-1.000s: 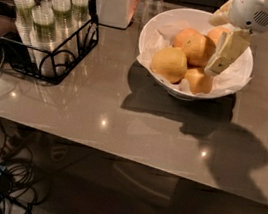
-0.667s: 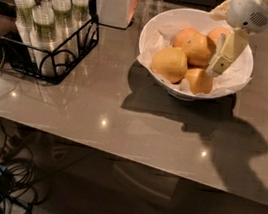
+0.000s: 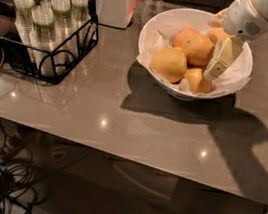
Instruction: Pick orange from white bowl
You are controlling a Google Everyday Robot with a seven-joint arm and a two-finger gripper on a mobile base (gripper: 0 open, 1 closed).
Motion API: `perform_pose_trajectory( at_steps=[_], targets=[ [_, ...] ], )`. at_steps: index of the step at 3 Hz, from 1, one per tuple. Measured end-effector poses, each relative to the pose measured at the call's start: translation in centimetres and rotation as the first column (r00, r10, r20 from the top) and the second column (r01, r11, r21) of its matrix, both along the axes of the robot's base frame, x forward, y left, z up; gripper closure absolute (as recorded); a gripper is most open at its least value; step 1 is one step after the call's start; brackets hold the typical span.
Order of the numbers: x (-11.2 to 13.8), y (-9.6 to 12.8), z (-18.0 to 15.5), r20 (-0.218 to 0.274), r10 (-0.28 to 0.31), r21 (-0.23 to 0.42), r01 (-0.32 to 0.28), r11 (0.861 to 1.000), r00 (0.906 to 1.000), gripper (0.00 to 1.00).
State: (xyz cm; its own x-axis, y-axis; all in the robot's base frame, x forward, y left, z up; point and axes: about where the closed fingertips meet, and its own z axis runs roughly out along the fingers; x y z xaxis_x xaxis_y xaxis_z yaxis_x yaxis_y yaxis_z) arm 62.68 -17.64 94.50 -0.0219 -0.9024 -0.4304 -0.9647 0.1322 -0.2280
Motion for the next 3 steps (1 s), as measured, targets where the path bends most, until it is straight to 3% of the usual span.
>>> perform_pose_trajectory(
  at_steps=[1, 3],
  targets=[
    [0.5, 0.5, -1.5, -0.024, -0.015, 0.049, 0.016, 0.999, 0.9996, 0.03],
    [1.2, 2.8, -1.3, -0.029, -0.009, 0.132, 0.013, 0.991, 0.9995, 0.04]
  ],
)
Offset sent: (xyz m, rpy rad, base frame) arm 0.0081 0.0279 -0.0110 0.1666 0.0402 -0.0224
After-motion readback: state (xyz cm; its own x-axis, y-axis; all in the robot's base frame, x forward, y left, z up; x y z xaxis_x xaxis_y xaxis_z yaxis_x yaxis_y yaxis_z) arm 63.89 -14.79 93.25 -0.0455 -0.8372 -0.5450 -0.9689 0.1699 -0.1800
